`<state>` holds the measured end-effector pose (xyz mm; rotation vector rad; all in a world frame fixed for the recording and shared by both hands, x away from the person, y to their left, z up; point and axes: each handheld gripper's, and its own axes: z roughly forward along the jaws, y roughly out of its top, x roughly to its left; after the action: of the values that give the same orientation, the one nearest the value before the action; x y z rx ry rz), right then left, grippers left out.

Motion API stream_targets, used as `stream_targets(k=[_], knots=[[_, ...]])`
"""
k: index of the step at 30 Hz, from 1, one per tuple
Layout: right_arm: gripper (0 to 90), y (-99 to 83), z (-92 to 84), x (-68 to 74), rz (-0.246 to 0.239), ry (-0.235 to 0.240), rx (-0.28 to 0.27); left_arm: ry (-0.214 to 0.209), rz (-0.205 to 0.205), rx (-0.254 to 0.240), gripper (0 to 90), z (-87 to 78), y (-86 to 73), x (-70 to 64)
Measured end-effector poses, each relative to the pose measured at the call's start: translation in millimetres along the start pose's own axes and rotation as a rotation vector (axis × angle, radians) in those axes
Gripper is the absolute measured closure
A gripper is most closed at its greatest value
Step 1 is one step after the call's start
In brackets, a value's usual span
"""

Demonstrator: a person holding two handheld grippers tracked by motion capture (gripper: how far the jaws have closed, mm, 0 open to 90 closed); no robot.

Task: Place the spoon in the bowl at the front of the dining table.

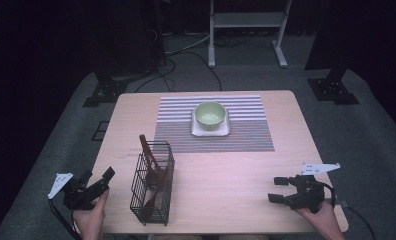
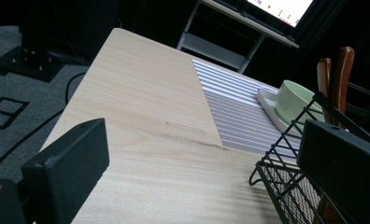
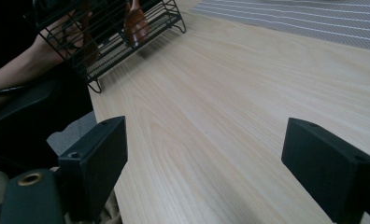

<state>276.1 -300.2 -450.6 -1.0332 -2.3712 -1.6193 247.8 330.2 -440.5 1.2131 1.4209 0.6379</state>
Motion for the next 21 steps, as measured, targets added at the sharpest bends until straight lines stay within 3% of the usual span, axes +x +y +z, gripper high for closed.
stream_targets(k=[7,16,21], knots=[[13.0,14.6,12.0,3.8,0.015,0.046,0.004,0.005,0.000,0.014,1.4,2.7,-1.0,0.8],[13.1,44.3,24.2,14.8,-0.023,0.052,0.035,0.001,0.026,0.023,1.4,5.1,-0.9,-3.1],[13.1,59.4,39.2,22.5,-0.049,0.084,0.060,0.003,0.026,0.024,1.4,3.5,-1.5,-1.7]])
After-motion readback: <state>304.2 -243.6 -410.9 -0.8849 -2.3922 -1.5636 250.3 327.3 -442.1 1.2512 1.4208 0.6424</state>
